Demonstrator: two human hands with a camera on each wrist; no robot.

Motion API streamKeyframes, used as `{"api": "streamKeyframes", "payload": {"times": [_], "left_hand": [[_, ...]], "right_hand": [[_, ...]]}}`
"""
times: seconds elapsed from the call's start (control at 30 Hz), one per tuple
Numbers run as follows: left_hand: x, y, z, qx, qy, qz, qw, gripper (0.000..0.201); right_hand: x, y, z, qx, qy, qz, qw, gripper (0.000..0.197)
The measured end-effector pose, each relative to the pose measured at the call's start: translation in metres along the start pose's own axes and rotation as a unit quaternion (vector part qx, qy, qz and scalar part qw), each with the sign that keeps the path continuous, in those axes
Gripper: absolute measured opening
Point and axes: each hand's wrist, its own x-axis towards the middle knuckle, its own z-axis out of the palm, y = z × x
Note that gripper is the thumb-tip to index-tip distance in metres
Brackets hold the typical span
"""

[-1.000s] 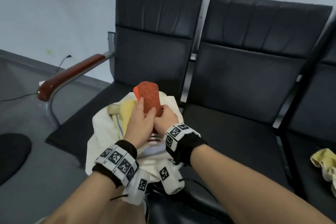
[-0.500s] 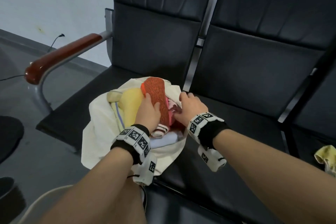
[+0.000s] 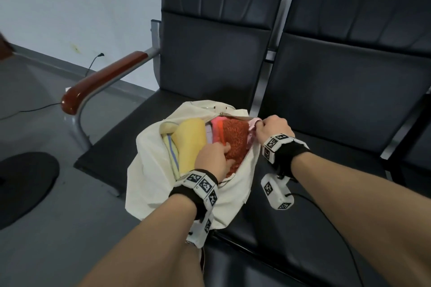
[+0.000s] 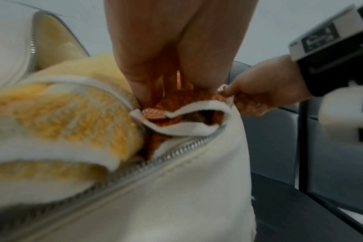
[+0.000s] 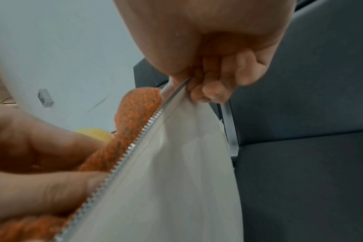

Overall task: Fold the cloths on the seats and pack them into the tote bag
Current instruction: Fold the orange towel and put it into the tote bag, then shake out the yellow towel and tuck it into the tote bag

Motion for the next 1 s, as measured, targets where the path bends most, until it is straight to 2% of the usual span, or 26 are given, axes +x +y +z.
{"api": "streamKeyframes", "payload": {"times": [0.13, 0.2, 0.27, 0.37, 0.47, 0.53, 0.67, 0.8, 0.9, 1.0], "left_hand": [[0.008, 0.012, 0.003, 0.086, -0.040, 0.037, 0.995, 0.034], [0.007, 0.019, 0.008, 0.101, -0.059, 0.061, 0.991, 0.024], [0.006, 0.025, 0.018, 0.113, -0.062, 0.076, 0.989, 0.022], [0.015, 0.030, 0.026, 0.121, -0.050, 0.067, 0.989, 0.015], [0.026, 0.033, 0.029, 0.139, -0.047, 0.058, 0.987, 0.013], [0.031, 0.037, 0.033, 0.157, -0.047, 0.055, 0.985, 0.018], [0.033, 0.044, 0.041, 0.166, -0.079, 0.044, 0.982, 0.044], [0.018, 0.046, 0.047, 0.104, -0.116, 0.017, 0.988, 0.069], [0.005, 0.051, 0.042, 0.000, -0.077, -0.015, 0.997, 0.069], [-0.014, 0.069, 0.032, -0.036, 0.074, -0.018, 0.996, 0.048]], "right_hand": [[0.004, 0.012, 0.002, 0.045, 0.008, 0.011, 0.999, 0.040], [0.007, 0.016, 0.002, 0.057, 0.004, 0.014, 0.998, 0.041], [0.007, 0.018, 0.002, 0.059, -0.004, 0.000, 0.998, 0.040], [-0.002, 0.022, -0.003, -0.012, -0.014, -0.077, 0.997, 0.039], [-0.022, 0.035, -0.003, -0.128, -0.026, -0.180, 0.975, 0.036], [-0.032, 0.045, -0.004, -0.137, -0.041, -0.183, 0.973, 0.036], [-0.040, 0.061, -0.017, -0.107, -0.087, -0.123, 0.983, 0.027], [-0.057, 0.082, -0.043, -0.120, -0.108, -0.092, 0.983, 0.022], [-0.070, 0.112, -0.063, -0.125, -0.109, -0.058, 0.984, 0.018], [-0.080, 0.145, -0.083, -0.118, -0.101, -0.029, 0.987, 0.015]]}}
